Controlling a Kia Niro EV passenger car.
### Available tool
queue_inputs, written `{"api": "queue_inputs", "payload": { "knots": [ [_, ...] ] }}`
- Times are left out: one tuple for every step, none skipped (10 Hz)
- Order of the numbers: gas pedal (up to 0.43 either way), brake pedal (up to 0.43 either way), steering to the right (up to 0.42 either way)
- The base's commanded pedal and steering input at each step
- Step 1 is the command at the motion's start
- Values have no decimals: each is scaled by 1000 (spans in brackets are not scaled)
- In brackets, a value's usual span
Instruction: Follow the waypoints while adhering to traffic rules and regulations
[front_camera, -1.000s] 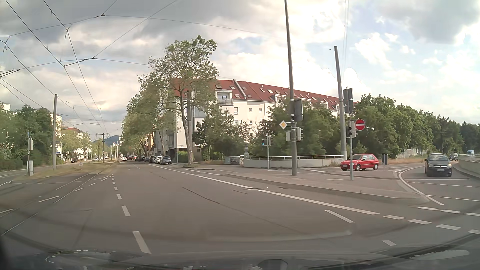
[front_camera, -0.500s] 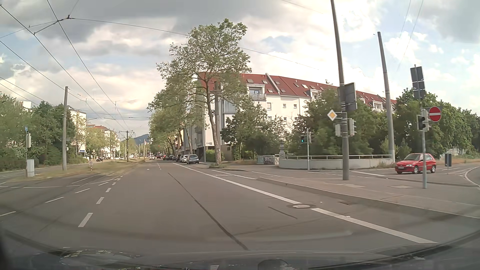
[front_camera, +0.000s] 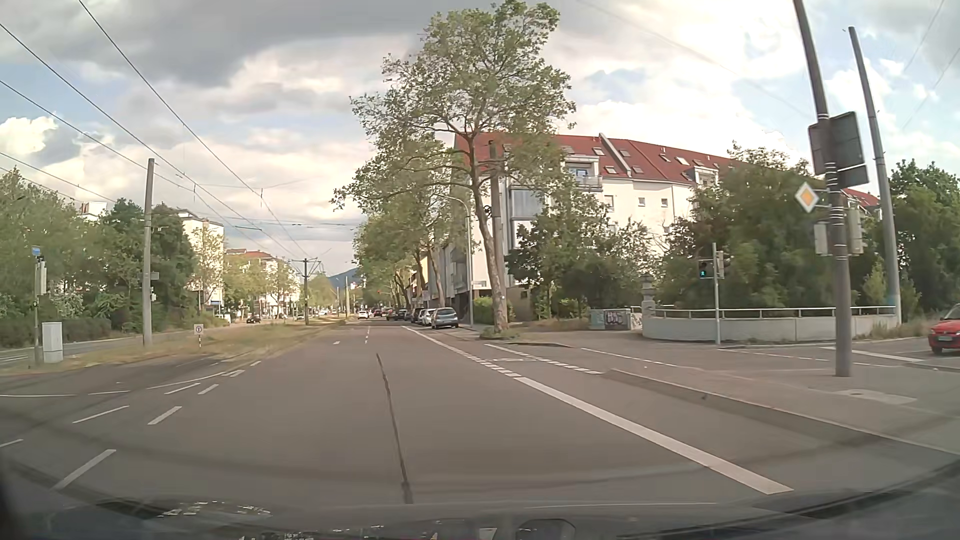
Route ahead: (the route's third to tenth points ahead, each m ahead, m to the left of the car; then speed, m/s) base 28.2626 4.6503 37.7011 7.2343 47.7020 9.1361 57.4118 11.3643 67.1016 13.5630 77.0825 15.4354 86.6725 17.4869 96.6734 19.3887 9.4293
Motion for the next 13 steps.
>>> {"api": "queue_inputs", "payload": {
  "knots": [
    [177,0,-96],
    [177,0,-91],
    [177,0,-85],
    [177,0,-80],
    [177,0,-78],
    [177,0,-74],
    [177,0,-69],
    [177,0,-61],
    [177,0,-48],
    [177,0,-38],
    [177,0,-32],
    [177,0,-28],
    [177,0,-24]
  ]
}}
